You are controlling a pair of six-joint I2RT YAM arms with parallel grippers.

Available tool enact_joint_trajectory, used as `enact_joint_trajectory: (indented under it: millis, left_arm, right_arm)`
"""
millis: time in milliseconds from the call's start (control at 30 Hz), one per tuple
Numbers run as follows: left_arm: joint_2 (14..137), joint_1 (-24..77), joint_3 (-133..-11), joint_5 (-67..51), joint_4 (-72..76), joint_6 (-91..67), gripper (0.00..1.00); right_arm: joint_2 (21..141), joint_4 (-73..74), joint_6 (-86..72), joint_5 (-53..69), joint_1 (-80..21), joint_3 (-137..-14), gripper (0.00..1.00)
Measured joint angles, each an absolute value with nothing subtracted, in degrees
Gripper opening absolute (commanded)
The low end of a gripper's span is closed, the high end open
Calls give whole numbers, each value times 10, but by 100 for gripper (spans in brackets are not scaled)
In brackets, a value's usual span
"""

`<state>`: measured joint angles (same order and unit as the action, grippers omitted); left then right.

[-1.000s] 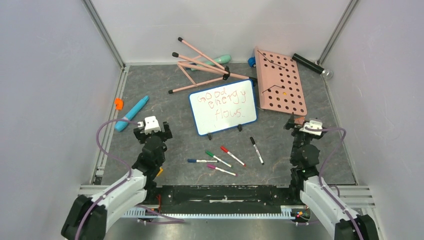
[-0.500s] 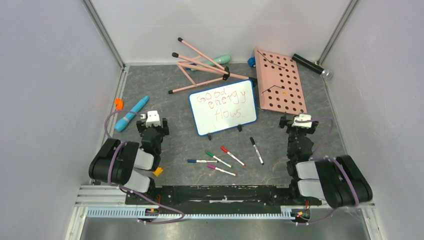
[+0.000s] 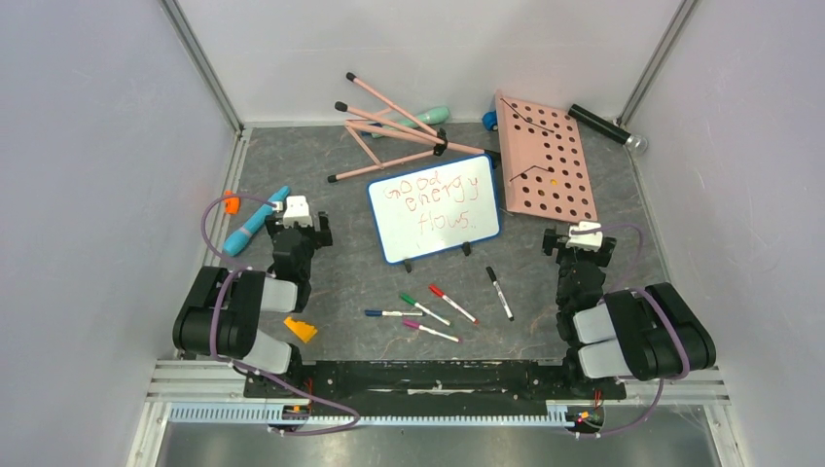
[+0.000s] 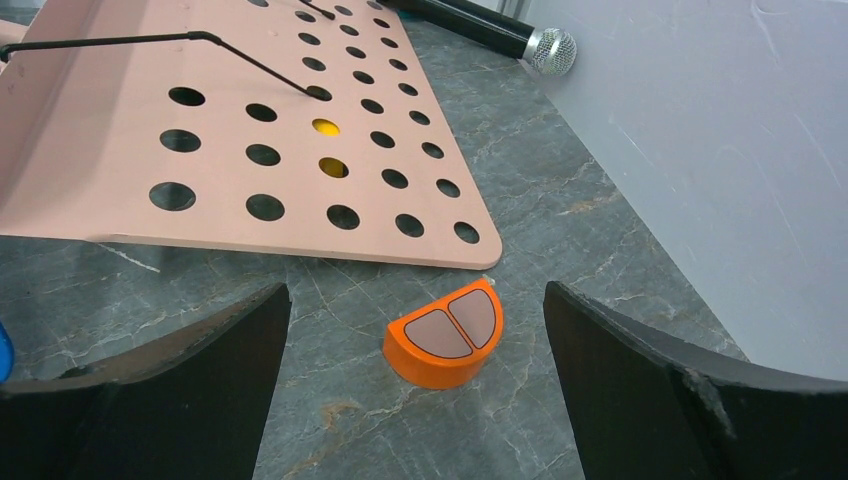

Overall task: Write a sentence on the whiteboard
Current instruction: Reset both arms

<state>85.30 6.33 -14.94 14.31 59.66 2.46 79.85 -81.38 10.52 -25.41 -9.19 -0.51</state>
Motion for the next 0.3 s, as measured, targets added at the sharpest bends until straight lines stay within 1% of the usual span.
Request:
enact_joint_trajectory:
  millis: [300]
  left_arm:
    - [853, 63, -149, 134, 589, 24, 100]
  right_arm:
    - [799, -814, 105, -255, -92, -5, 98]
